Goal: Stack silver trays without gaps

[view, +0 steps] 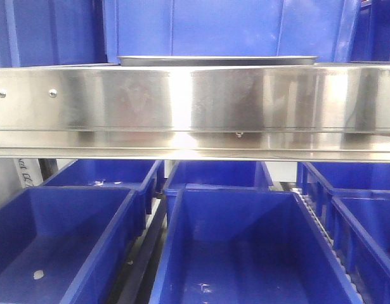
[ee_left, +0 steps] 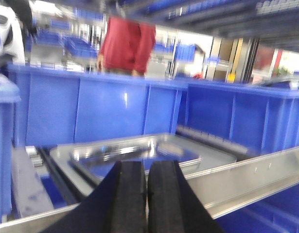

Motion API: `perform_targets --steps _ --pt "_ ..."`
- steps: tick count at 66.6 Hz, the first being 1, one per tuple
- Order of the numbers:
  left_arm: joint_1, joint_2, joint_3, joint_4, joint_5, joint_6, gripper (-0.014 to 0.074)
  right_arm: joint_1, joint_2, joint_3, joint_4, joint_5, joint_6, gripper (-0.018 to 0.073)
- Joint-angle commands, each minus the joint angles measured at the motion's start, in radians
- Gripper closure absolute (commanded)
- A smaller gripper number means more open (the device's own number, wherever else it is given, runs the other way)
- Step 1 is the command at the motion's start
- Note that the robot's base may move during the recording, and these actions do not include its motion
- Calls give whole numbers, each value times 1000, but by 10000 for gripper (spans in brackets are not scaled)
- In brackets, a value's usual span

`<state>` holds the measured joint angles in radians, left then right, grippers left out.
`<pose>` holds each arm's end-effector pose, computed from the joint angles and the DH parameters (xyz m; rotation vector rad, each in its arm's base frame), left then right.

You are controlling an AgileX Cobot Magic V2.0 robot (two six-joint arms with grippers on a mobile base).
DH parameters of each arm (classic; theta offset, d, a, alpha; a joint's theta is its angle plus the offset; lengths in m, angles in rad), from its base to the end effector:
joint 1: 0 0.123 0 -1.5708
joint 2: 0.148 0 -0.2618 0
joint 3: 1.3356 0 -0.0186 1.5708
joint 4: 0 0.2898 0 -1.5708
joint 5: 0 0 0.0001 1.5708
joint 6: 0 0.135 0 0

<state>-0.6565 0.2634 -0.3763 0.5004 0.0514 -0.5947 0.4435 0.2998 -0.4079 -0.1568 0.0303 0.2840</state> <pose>0.1397 -0.1034 0.3243 0.3799 1.3922 -0.6020 0.1609 0.0757 0.3330 -0.2199 1.4046 0.4693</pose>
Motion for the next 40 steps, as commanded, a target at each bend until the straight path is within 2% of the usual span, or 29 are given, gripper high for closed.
perform_targets --steps 1,13,40 --pt "-5 -55 4 7 -12 0 584 0 -17 2 -8 -7 -6 577" --pt "-5 -119 4 7 -12 0 584 0 -17 2 -8 -7 -6 577" --pt "-5 -121 4 7 -12 0 584 0 -17 2 -8 -7 -6 577"
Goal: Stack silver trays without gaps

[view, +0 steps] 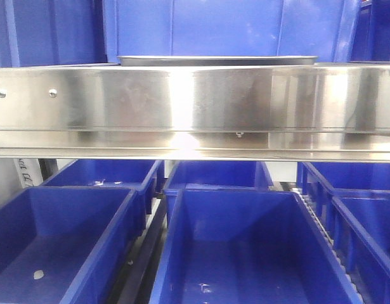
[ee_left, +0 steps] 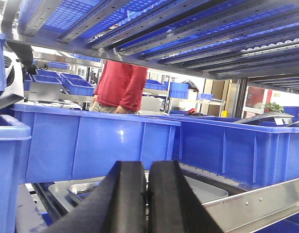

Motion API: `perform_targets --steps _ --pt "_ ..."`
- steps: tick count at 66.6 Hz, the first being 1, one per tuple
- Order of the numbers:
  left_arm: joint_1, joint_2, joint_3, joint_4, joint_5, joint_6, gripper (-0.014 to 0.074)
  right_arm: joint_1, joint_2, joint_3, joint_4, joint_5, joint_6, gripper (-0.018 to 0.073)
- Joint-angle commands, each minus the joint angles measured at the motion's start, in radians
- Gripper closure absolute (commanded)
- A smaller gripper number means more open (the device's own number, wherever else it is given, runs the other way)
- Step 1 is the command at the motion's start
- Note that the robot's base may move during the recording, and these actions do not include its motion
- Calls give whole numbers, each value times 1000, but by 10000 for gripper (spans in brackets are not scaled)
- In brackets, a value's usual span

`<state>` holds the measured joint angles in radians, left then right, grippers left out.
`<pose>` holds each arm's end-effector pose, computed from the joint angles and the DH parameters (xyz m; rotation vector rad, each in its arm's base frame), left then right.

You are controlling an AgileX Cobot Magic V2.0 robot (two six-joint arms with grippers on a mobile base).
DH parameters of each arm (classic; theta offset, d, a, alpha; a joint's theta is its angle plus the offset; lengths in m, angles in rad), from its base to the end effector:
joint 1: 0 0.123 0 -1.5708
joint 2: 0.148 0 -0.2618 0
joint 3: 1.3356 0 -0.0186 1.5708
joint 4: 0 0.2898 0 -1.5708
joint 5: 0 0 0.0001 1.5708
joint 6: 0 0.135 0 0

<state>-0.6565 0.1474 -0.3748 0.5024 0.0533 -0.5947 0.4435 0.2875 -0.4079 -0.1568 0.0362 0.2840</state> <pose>0.1206 -0.0885 0.3422 0.3480 1.2824 -0.6218 0.1588 0.0746 0.3344 -0.2181 1.3982 0.4697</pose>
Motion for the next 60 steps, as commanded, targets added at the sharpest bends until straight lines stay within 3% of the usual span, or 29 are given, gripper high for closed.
perform_targets --steps 1,12,18,26,33,40,55,60 --pt "-5 -5 2 5 -14 0 584 0 -4 2 -8 -13 -6 577" --pt "-5 -5 2 5 -14 0 584 -36 -26 30 115 -19 -17 577" --pt "-5 -5 2 5 -14 0 584 -120 -60 90 157 -36 -178 577" --pt "-5 -5 2 5 -14 0 584 -291 -129 177 316 -44 -438 577" --pt "-5 -5 2 5 -14 0 584 -421 -174 248 322 -44 -445 577" --pt "-5 -5 2 5 -14 0 584 -491 -239 320 322 -44 -445 577" --pt "-5 -5 2 5 -17 0 584 -512 -287 408 318 -53 -445 577" --pt "-5 -5 2 5 -17 0 584 -510 -287 408 316 1 -445 577"
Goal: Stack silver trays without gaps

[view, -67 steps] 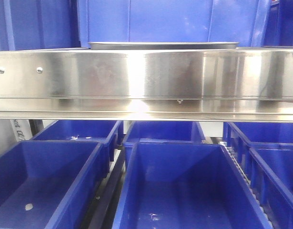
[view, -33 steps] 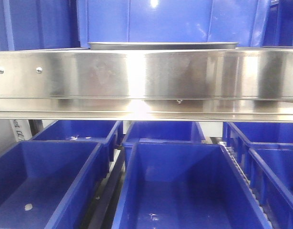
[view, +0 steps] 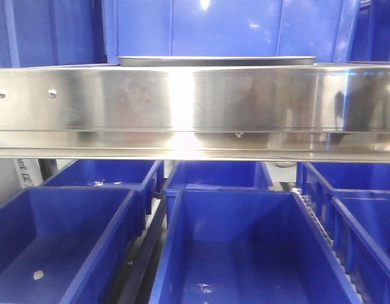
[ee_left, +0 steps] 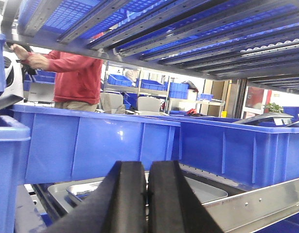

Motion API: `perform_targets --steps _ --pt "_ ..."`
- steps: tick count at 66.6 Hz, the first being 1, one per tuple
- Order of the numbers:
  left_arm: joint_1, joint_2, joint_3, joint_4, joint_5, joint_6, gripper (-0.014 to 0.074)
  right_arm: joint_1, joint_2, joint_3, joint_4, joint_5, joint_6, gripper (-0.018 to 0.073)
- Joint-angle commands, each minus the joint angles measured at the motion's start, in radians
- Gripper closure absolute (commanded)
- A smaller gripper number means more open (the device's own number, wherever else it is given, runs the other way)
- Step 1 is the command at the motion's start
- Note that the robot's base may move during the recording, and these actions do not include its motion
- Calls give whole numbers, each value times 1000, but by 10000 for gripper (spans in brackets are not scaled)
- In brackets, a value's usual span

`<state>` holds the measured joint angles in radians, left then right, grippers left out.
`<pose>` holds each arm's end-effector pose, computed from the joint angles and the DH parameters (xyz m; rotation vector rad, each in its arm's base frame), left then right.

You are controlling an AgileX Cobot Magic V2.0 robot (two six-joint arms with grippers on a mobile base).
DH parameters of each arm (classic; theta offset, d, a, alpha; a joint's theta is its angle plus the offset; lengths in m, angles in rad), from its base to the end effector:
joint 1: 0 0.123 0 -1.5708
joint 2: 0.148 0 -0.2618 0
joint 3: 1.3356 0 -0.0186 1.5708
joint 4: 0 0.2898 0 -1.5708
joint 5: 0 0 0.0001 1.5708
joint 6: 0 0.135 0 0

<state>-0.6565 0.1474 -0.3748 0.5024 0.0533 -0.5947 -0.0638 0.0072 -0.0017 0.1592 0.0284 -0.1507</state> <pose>0.1206 -0.0885 0.3422 0.3480 1.2824 -0.6218 0.1632 -0.0098 0.2128 0.0512 1.5164 -0.0409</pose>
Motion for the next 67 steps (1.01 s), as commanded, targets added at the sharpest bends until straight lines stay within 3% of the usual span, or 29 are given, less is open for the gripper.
perform_targets --steps 1,15,22,67 --pt "-5 -5 2 5 -17 0 584 -3 -7 2 -2 9 -11 577" --pt "-5 -5 2 5 -17 0 584 -3 -7 2 -43 -5 -3 577" --pt "-5 -5 2 5 -17 0 584 -3 -7 2 -59 -14 81 577" --pt "-5 -5 2 5 -17 0 584 -3 -7 2 -82 -7 81 577"
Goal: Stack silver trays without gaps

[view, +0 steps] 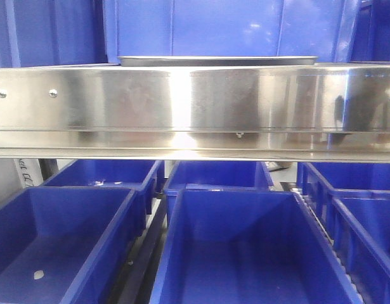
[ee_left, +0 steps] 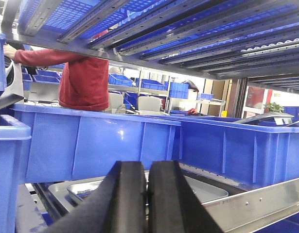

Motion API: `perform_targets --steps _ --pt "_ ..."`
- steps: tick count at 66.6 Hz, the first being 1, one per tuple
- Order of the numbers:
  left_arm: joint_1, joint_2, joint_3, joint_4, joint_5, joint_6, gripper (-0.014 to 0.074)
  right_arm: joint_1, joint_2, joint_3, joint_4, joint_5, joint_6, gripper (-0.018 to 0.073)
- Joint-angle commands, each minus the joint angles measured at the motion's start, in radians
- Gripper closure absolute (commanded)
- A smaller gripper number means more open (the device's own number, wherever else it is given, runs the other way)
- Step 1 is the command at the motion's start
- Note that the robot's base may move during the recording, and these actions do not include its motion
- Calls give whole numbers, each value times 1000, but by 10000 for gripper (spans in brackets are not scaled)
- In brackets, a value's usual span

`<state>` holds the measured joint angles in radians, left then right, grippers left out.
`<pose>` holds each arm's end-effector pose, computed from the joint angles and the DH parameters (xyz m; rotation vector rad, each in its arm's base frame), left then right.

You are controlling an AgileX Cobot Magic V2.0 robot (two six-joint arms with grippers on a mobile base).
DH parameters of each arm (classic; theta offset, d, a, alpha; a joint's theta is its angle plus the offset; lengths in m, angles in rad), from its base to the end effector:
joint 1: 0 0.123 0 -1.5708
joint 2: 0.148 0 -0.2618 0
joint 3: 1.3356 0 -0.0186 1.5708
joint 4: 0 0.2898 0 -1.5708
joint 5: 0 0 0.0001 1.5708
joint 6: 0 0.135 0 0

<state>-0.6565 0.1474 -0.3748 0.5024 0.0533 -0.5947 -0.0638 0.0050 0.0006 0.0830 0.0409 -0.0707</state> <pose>0.1206 -0.0885 0.3422 0.3480 1.2824 -0.6218 0.1632 -0.0100 0.2105 0.0555 1.5291 -0.0385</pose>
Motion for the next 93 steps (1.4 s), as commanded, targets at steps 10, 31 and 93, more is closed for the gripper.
perform_targets --steps 10,31,93 --pt "-5 -5 2 5 -14 0 584 -3 -5 -1 -6 -20 1 577" --pt "48 -121 19 -46 287 99 584 -3 -5 -1 -6 -20 1 577" --pt "603 -147 375 -472 -71 499 584 -3 -5 -1 -6 -20 1 577"
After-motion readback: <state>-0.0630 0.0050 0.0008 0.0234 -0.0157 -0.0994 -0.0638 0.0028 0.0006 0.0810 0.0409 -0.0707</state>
